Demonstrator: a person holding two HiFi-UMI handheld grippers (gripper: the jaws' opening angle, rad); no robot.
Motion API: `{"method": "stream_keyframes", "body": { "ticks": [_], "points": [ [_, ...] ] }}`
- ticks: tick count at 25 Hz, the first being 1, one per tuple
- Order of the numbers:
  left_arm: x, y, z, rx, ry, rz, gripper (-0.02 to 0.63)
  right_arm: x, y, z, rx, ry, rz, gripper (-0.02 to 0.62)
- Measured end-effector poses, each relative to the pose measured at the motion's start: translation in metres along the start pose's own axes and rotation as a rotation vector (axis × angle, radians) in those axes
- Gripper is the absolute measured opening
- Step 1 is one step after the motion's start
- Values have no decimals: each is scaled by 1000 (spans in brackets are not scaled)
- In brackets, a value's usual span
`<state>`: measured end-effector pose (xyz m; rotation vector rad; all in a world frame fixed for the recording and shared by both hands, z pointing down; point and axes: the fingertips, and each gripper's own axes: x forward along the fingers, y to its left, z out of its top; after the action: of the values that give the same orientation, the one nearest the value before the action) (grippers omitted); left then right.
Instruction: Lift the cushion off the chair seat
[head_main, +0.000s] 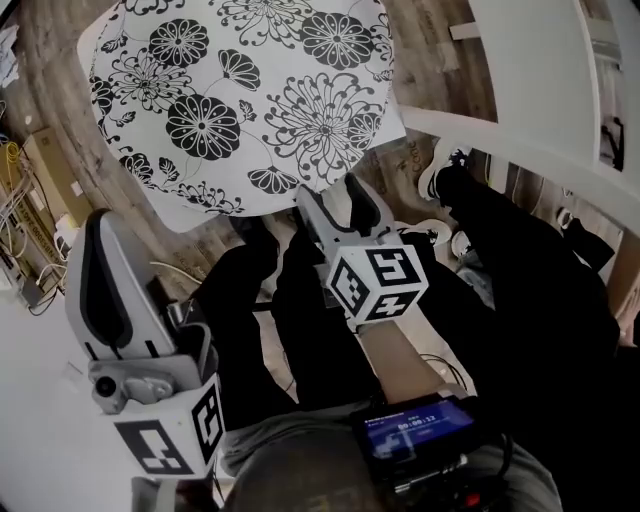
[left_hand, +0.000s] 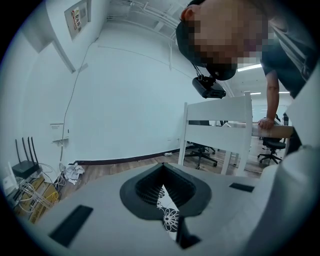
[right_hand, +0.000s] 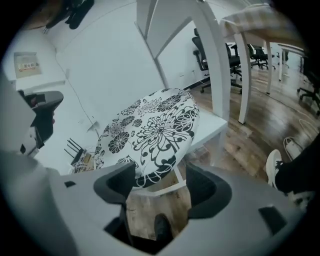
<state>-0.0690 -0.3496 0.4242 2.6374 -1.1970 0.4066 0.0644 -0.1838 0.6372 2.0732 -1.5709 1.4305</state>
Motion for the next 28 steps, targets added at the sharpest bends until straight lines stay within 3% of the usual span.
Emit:
{"method": "stream_keyframes", "body": {
  "ticks": [5,12,19,21,24,25,28],
  "points": [
    [0,-6,3,10,-14,0,6,8,7,0,50,8,60,323],
    [-5,-8,19,12,-27,18,6,5,19,4,-8,72,95,61],
    [-28,-8,57,19,-58,40,6,-24,44,32,-24,14,152,37],
    [-46,-36,48,86,-119,70,6,-24,33,26,-24,-68,237,37],
    [-82,-100,23,377,-361,182,6,13,28,27,-17,-351,529,37],
    [-95,-119,15,436,-411,205,6,15,26,27,-17,-419,597,37],
    [-127,-146,5,460,-440,212,6,-9,23,21,-30,-491,641,35]
  ]
}}
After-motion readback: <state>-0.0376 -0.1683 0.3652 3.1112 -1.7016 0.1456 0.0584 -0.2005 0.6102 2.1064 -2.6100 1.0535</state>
